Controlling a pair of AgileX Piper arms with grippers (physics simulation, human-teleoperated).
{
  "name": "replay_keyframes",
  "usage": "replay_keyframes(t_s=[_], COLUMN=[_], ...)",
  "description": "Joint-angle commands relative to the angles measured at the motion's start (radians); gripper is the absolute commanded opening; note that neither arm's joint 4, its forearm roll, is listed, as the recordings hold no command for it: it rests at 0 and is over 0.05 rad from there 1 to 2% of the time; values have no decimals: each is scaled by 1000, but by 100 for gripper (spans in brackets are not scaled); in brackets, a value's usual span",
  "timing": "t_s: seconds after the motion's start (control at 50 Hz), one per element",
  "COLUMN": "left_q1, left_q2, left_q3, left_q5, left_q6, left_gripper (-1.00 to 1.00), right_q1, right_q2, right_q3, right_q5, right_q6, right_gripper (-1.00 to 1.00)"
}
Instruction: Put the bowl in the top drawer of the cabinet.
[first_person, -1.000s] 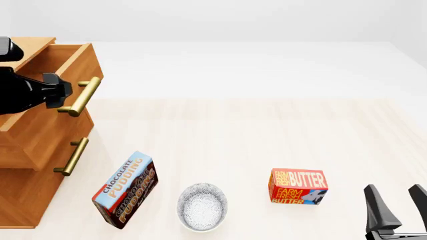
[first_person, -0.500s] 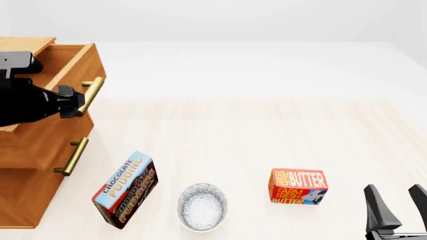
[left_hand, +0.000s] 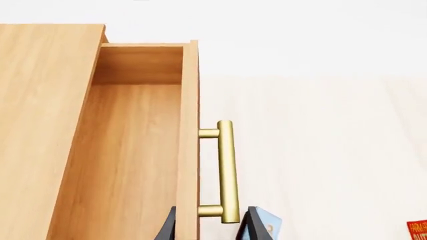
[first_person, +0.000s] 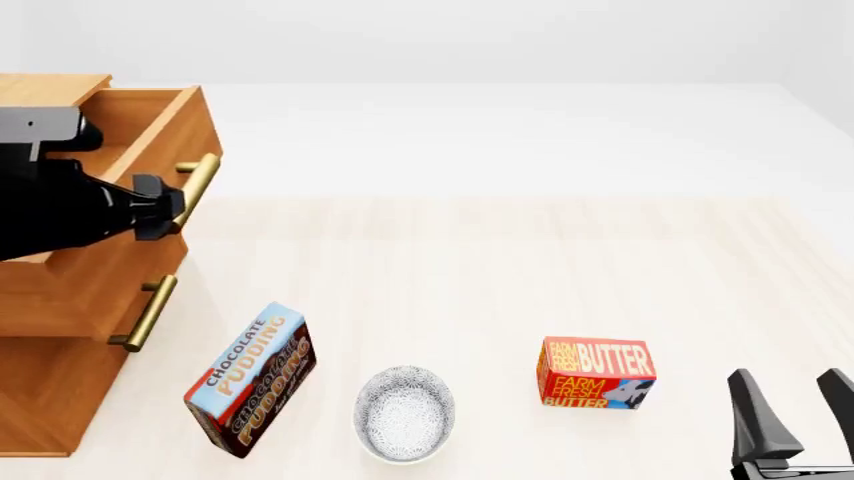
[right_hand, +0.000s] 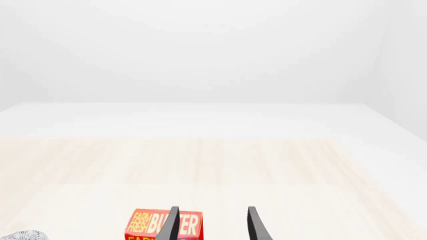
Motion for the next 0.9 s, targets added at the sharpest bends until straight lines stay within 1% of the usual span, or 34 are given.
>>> replay_keyframes(t_s=[0.02, 0.28, 0.36, 0.46, 0.9], left_q1=[-46, -88, -111, -139, -192], left_q2=[-8, 5, 4, 9, 28], left_q3=[12, -10, -15, -23, -39], left_q5=[0, 1, 0, 2, -13], left_q6=[54, 54, 61, 54, 56], left_gripper=[100, 100, 100, 100, 100], right_q1=[0, 0, 0, 0, 0], right_q2=[-1, -1, -1, -1, -1], right_q3=[0, 0, 0, 0, 0], right_q5=[0, 0, 0, 1, 0], right_q6=[-1, -1, -1, -1, -1], right_gripper=[100, 100, 100, 100, 100])
